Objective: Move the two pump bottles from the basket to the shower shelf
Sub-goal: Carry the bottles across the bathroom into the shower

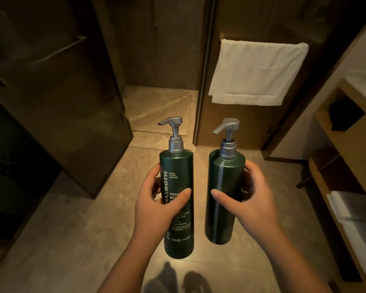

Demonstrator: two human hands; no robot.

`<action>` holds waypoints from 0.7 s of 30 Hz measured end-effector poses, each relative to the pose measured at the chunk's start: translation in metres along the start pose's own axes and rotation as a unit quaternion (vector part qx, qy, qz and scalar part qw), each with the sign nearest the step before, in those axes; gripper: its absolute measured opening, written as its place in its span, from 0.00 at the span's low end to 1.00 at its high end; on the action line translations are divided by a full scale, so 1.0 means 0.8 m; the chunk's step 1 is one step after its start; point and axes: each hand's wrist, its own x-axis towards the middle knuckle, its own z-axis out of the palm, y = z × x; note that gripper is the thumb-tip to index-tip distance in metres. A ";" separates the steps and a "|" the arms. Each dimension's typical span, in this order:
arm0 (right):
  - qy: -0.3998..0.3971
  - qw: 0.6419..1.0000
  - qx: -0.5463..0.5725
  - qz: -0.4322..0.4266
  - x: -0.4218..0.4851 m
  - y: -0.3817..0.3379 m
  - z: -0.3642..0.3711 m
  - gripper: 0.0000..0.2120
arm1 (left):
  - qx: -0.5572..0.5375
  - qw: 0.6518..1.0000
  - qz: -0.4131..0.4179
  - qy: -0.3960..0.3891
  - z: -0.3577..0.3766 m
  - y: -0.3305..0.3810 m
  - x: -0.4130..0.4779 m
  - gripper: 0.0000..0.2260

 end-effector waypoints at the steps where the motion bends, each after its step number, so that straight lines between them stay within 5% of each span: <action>1: -0.012 1.000 0.002 -0.002 0.017 0.001 0.010 0.33 | -0.003 1.000 -0.005 0.006 -0.003 -0.005 0.016 0.27; 21: -0.124 0.990 0.020 -0.058 0.397 -0.089 0.322 0.33 | -0.055 0.994 0.010 0.096 -0.176 -0.048 0.454 0.31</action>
